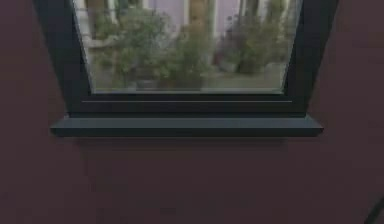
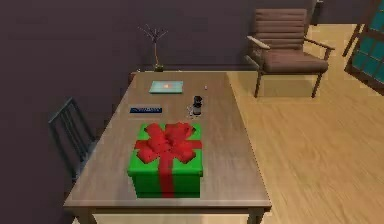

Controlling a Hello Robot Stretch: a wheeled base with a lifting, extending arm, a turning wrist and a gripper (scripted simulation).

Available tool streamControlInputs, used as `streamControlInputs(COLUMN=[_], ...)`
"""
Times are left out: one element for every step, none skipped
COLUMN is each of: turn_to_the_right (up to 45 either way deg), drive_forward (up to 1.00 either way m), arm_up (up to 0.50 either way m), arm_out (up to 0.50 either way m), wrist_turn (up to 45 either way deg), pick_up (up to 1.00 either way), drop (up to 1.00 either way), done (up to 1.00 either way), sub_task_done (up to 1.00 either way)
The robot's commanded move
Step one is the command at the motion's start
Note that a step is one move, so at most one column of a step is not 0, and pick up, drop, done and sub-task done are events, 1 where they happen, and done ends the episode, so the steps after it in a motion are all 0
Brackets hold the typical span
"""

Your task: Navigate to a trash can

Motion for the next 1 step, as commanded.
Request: streamControlInputs(turn_to_the_right=[-45.0], drive_forward=[0.00], arm_up=[0.00], arm_out=[0.00], wrist_turn=[0.0], pick_up=[0.00], drop=[0.00], done=[0.00], sub_task_done=[0.00])
